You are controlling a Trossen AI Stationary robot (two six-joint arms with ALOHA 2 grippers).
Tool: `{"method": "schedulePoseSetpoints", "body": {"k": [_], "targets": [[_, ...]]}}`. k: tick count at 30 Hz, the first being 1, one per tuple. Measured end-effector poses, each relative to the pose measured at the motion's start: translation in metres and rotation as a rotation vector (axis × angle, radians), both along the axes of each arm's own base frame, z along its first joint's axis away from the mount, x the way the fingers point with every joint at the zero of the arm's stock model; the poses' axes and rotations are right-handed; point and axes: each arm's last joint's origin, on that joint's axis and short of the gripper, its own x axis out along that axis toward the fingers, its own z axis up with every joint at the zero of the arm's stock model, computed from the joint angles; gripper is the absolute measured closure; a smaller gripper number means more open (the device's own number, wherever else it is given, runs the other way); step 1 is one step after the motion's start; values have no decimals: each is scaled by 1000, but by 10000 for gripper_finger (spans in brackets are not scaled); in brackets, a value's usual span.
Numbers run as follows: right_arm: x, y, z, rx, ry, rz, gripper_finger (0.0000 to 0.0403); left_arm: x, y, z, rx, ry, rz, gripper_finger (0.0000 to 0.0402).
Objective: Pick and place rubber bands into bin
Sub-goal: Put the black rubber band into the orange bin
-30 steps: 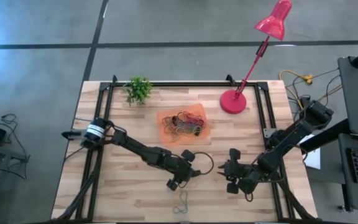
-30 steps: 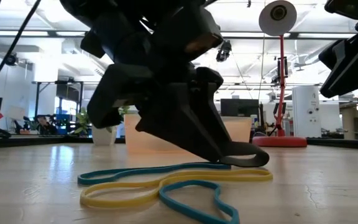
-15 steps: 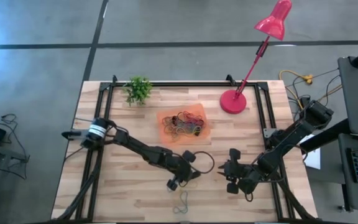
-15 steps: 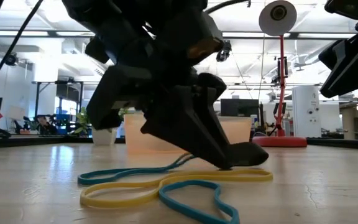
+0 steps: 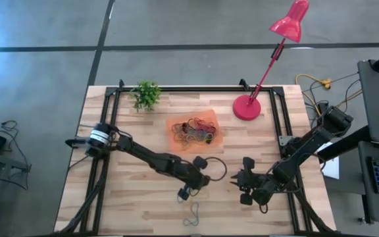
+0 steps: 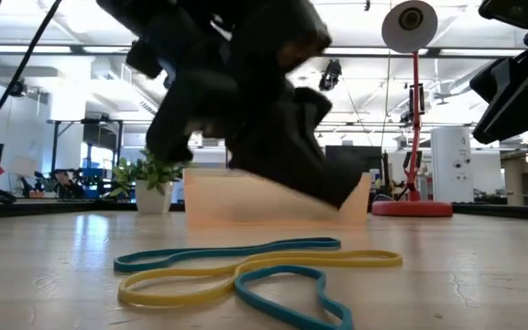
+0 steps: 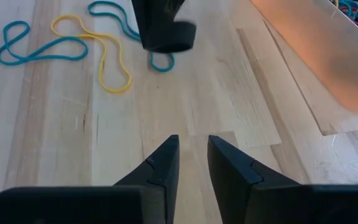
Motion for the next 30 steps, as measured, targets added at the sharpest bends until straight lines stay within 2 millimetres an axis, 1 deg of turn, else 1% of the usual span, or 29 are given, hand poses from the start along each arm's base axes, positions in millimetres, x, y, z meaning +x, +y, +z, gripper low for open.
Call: {"method": "schedulePoseSetpoints", "body": {"k": [5, 7, 10, 14, 17, 21, 30], "targets": [[0, 0, 0, 0, 0, 0, 335, -4, 3, 25, -2, -58, 4, 401], [0, 0, 0, -2, 2, 0, 335, -8, 7, 32, 57, -73, 39, 401], [-1, -1, -1, -4, 4, 0, 332, -12, 20, 45, 185, -91, 137, 401], [-1, -1, -2, -3, 2, 0, 330, -17, 45, 56, 325, -73, 273, 401], [0, 0, -2, 3, -5, 0, 333, -19, 67, 58, 358, -40, 337, 401], [0, 0, -2, 8, -10, 0, 337, -22, 95, 54, 376, 30, 399, 401], [0, 0, -2, 15, -13, -4, 331, -33, 144, 43, 377, 204, 538, 402]]}}
